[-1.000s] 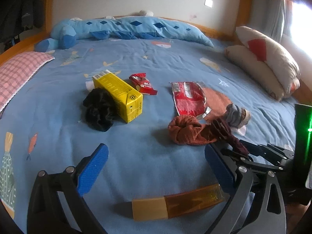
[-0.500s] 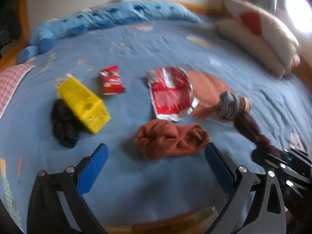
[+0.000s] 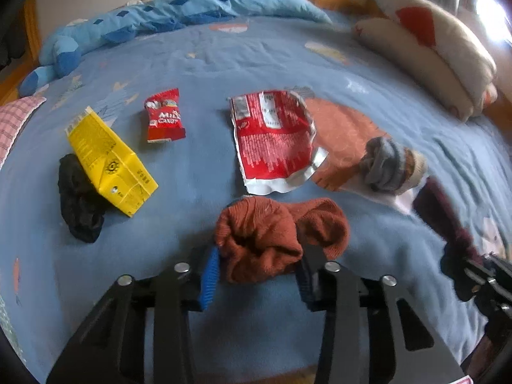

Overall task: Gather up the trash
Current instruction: 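Grasp the brown sock with the left tool while the right tool grasps the maroon sock, then carry both socks to the yellow bucket and open both tools to drop them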

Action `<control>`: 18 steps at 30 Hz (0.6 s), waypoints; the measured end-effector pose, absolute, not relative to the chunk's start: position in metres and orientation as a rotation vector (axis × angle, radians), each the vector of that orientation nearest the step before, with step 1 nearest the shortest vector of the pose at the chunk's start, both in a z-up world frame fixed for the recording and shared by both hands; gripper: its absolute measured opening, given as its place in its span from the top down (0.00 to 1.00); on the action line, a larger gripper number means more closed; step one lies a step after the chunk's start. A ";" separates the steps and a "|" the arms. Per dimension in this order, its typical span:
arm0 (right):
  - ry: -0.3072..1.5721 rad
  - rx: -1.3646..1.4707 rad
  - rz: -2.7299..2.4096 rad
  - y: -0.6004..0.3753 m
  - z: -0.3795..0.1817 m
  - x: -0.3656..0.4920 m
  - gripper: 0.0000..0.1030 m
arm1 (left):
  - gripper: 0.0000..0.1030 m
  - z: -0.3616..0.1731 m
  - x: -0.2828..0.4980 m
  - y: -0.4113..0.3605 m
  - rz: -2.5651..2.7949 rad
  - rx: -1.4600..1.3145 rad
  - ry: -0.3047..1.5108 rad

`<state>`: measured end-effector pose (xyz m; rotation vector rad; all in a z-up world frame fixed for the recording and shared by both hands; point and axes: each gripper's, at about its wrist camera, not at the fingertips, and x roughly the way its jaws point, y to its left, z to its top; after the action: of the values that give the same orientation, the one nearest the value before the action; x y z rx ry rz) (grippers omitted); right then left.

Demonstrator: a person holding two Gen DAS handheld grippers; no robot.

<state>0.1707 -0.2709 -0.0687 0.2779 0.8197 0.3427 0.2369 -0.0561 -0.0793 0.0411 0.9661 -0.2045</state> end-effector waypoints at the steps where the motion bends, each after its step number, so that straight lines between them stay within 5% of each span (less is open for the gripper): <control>1: 0.819 0.270 0.350 -0.269 -0.068 0.169 0.83 | 0.63 -0.077 0.234 -0.055 -0.208 0.035 0.950; 11: 0.687 0.260 0.325 -0.285 -0.027 0.132 0.83 | 0.64 -0.024 0.163 -0.052 -0.284 -0.120 0.748; 18: 0.592 0.272 0.221 -0.337 0.002 0.044 0.83 | 0.64 0.002 0.105 -0.127 -0.484 -0.091 0.711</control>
<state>0.0438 -0.3368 0.0018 0.2722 0.5923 0.2210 0.1055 -0.1275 0.0021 -0.0913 0.7108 -0.4844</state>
